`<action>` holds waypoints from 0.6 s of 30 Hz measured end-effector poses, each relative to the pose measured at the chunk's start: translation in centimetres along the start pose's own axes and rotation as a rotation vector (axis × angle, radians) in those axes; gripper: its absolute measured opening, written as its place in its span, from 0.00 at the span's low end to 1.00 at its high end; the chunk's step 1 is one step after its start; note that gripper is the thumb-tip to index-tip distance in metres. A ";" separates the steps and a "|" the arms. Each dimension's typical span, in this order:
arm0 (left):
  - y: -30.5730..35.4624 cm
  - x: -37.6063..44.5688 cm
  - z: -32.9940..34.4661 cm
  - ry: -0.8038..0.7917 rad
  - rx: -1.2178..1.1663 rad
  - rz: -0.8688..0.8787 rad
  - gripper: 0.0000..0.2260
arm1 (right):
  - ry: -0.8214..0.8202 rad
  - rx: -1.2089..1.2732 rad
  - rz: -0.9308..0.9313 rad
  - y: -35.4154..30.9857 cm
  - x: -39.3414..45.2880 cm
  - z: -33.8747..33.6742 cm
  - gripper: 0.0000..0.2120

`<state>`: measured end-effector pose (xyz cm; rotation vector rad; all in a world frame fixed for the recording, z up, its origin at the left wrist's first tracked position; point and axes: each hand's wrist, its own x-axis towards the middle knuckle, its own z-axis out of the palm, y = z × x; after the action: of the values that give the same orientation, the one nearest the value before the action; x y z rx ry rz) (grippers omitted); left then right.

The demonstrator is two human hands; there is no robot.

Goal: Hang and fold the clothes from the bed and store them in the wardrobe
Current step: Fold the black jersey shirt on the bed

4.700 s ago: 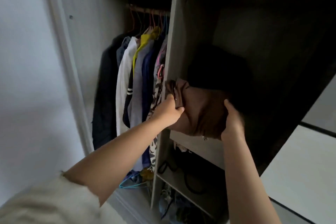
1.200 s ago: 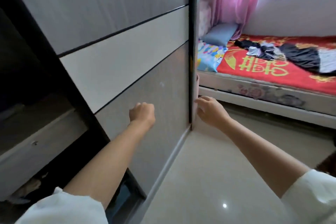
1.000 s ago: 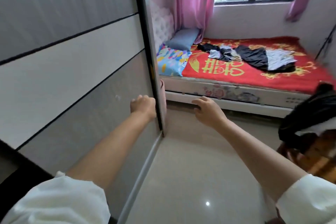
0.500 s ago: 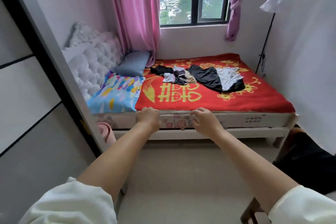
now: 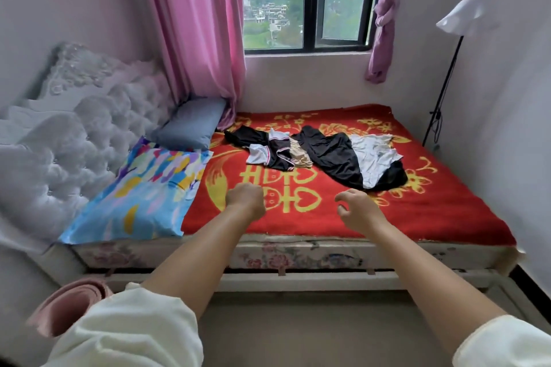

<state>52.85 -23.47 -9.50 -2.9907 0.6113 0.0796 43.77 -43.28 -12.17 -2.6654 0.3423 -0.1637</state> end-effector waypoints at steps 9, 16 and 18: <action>-3.4 20.4 1.4 -0.033 -0.017 -0.107 0.11 | -0.113 -0.023 0.022 2.8 21.7 4.3 0.16; -8.8 39.0 5.9 -0.118 -0.028 -0.067 0.11 | -0.178 -0.069 0.112 3.4 39.4 10.4 0.16; -10.9 45.2 7.9 -0.145 -0.025 -0.058 0.12 | -0.225 -0.094 0.165 3.3 45.3 12.9 0.16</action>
<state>98.43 -30.35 -19.62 -2.9897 0.5109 0.2992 88.81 -52.82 -22.53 -2.6969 0.5040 0.2062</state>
